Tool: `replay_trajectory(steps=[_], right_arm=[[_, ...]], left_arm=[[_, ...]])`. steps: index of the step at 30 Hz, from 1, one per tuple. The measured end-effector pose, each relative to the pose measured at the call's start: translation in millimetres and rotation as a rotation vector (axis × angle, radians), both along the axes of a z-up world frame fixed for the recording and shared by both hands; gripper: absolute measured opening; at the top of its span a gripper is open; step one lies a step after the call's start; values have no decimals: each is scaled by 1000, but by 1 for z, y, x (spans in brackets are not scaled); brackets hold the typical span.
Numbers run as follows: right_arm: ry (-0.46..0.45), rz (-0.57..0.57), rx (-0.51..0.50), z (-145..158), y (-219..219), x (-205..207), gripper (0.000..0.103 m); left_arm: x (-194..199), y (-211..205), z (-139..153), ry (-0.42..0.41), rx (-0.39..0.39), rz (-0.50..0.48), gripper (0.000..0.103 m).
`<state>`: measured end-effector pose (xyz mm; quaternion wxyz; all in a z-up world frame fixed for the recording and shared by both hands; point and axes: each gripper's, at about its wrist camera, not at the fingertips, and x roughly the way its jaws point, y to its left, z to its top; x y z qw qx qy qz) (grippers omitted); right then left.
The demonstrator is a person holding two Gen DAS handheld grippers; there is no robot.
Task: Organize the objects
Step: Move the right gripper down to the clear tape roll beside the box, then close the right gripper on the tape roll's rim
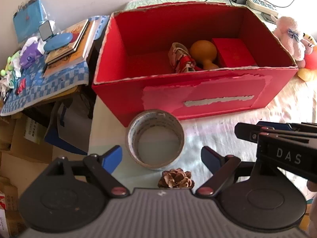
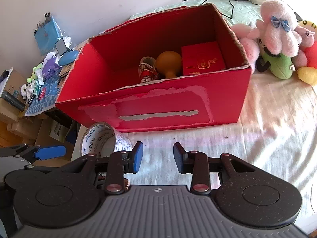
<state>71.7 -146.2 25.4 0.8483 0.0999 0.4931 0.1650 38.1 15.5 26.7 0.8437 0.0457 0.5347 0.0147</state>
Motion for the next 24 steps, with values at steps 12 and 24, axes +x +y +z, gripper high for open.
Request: replay_trajectory(steps=[12, 24], right_arm=[[11, 40, 13, -3, 13, 7, 36], [63, 44, 80, -11, 20, 16, 34]], left_arm=[[4, 22, -5, 4, -40, 5, 87], [9, 58, -12, 2, -174, 40, 78]])
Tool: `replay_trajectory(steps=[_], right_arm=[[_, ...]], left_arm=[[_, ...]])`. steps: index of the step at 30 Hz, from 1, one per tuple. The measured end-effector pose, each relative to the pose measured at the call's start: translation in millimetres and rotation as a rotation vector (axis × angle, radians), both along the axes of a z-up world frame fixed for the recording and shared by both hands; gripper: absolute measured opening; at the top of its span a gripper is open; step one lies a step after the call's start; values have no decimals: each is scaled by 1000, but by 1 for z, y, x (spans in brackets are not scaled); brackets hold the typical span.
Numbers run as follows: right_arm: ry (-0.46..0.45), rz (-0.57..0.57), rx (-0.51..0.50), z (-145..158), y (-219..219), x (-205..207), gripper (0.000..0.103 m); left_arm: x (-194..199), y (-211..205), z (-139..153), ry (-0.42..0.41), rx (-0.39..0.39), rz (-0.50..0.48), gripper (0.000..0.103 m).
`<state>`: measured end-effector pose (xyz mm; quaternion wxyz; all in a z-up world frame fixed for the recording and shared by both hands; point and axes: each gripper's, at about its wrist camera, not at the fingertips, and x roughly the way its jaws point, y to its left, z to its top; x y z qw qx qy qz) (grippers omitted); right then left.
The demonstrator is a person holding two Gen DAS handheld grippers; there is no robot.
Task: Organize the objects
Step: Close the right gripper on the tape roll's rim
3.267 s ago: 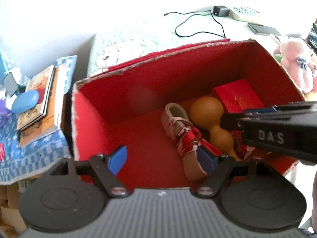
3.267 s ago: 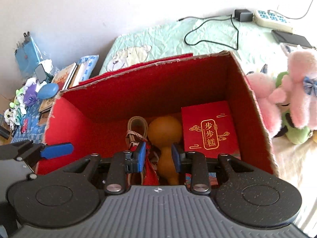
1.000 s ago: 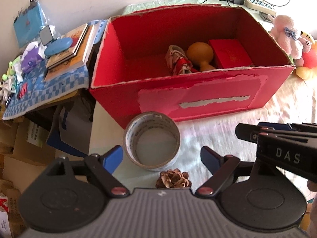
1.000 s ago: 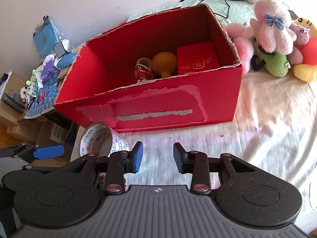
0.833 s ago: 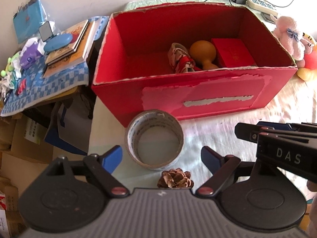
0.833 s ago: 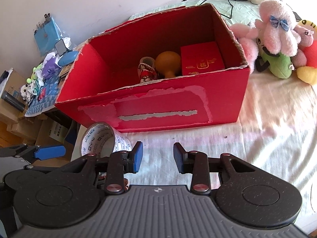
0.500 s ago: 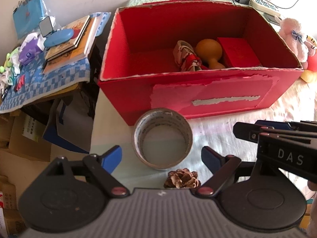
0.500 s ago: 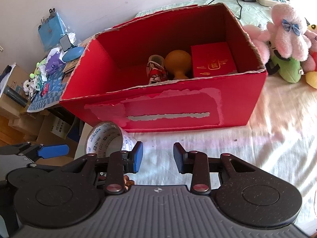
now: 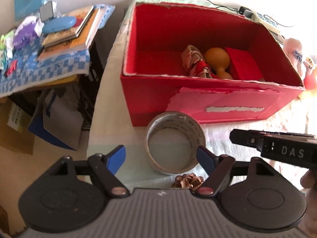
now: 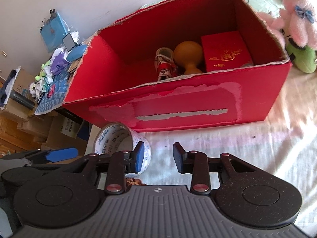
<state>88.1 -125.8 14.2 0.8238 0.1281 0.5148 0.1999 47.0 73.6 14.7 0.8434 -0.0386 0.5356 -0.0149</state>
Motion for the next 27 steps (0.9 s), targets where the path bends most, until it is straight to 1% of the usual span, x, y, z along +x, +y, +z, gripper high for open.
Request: replay_trajectory(steps=[2, 3, 7, 9, 11, 13, 15, 17, 18, 19, 22, 23, 24, 26, 27], right_arm=[[3, 6, 14, -1, 2, 2, 32], [3, 11, 19, -1, 4, 2, 32], [16, 28, 46, -4, 10, 6, 31], [22, 42, 64, -5, 15, 8, 30], [24, 55, 76, -6, 20, 10, 31], [30, 70, 80, -7, 25, 13, 31], [39, 75, 72, -11, 31, 15, 31], [51, 79, 69, -15, 35, 17, 30], [56, 78, 66, -17, 36, 18, 30], [58, 78, 60, -18, 38, 19, 27], [60, 78, 28, -23, 42, 22, 21], [59, 76, 20, -24, 43, 22, 20], [57, 76, 13, -25, 43, 23, 16], [56, 74, 11, -25, 41, 23, 15], [58, 72, 15, -25, 40, 23, 15]], left_arm=[[2, 3, -4, 15, -16, -1, 73], [3, 3, -6, 22, -16, -4, 72], [8, 7, -15, 50, -20, -3, 62], [11, 9, -19, 65, -28, -2, 59], [13, 12, -22, 77, -30, 0, 52], [15, 15, -26, 93, -39, 2, 50], [16, 17, -30, 109, -55, 4, 44], [17, 18, -33, 115, -56, 4, 37], [17, 18, -34, 117, -53, 4, 34], [18, 19, -36, 122, -51, 4, 28], [21, 22, -40, 136, -75, 3, 25], [22, 21, -41, 137, -74, 1, 24], [22, 21, -41, 137, -69, -2, 23], [23, 20, -41, 135, -71, -8, 18], [24, 20, -40, 133, -65, -12, 17]])
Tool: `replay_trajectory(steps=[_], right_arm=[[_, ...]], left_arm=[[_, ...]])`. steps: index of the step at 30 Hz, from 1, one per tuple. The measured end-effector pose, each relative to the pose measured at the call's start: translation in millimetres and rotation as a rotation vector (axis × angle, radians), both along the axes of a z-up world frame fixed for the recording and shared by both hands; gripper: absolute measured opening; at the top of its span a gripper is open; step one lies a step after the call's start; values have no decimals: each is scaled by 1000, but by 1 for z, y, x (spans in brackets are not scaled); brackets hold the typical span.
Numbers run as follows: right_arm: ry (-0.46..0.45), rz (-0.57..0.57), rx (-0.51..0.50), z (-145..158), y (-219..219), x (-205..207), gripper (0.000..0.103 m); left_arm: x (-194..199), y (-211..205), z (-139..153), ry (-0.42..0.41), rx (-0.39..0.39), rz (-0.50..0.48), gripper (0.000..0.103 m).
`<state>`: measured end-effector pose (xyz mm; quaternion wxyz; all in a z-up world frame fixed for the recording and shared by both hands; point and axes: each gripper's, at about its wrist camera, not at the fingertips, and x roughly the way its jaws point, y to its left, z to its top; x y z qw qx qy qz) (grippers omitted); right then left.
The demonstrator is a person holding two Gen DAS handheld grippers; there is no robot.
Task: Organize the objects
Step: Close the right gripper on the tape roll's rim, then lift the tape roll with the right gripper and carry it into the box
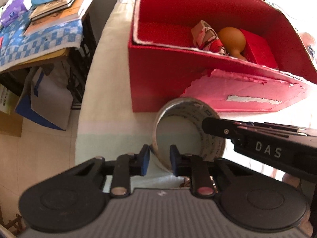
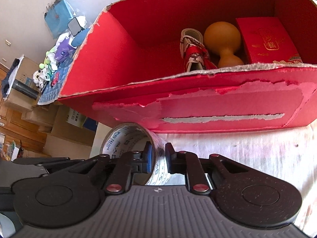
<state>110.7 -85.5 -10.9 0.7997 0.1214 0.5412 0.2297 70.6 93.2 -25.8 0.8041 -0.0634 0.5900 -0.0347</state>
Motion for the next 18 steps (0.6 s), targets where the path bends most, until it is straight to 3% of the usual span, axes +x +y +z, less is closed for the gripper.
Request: replay_trajectory(steps=[9, 18], right_arm=[[-86, 41, -12, 28, -19, -13, 14], [-138, -35, -29, 59, -73, -36, 15]], left_arm=[[-6, -16, 25, -43, 17, -78, 16], [-17, -71, 59, -113, -15, -278, 16]])
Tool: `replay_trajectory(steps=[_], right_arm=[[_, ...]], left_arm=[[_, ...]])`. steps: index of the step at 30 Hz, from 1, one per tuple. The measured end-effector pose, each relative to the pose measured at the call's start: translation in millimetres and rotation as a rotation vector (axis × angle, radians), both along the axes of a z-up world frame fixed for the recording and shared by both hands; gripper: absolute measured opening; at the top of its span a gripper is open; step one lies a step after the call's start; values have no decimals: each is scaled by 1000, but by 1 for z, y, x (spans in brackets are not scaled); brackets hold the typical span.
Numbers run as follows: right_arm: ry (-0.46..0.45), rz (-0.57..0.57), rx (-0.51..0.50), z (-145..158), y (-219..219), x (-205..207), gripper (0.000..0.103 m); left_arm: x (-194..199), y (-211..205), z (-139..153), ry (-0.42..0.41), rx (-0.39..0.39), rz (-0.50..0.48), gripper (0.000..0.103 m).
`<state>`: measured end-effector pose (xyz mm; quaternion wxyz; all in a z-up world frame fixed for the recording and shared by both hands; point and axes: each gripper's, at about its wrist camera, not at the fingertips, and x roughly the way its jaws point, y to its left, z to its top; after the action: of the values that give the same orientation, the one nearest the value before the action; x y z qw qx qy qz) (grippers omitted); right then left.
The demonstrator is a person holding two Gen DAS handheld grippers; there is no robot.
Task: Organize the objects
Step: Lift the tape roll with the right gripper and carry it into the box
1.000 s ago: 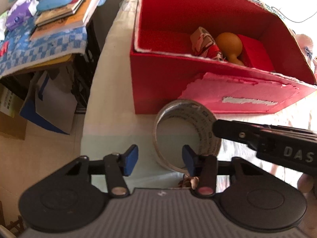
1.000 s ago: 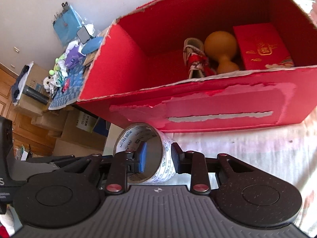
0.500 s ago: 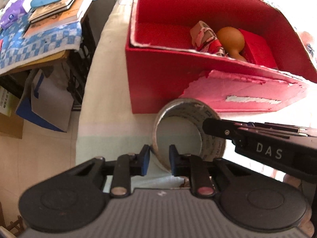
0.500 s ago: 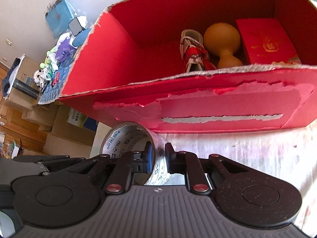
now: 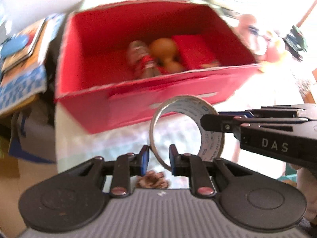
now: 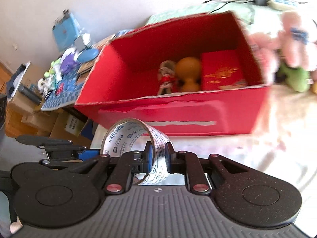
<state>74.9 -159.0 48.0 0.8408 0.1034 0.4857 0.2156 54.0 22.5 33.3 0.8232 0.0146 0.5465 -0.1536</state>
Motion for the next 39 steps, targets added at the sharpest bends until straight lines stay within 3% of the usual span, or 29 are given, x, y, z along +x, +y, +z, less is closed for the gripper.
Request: replay_trajectory(steps=[6, 11, 16, 20, 26, 35, 39], right_arm=[[-80, -109, -8, 26, -38, -16, 15], [-168, -169, 3, 52, -56, -21, 15], [-257, -181, 35, 68, -57, -6, 15], [-269, -154, 77, 69, -43, 21, 15], [-155, -99, 154, 47, -8, 77, 15], [129, -70, 190, -11, 40, 144, 15], [192, -67, 175, -26, 52, 157, 14]], left_arm=[[0, -44, 28, -97, -16, -154, 17], [4, -61, 55, -181, -48, -222, 17], [18, -60, 82, -275, -49, -215, 16], [38, -44, 93, -317, -33, -154, 16], [78, -7, 87, -306, 19, -39, 16], [129, 31, 23, -182, 118, 44, 17], [142, 39, 1, -129, 131, 69, 18]])
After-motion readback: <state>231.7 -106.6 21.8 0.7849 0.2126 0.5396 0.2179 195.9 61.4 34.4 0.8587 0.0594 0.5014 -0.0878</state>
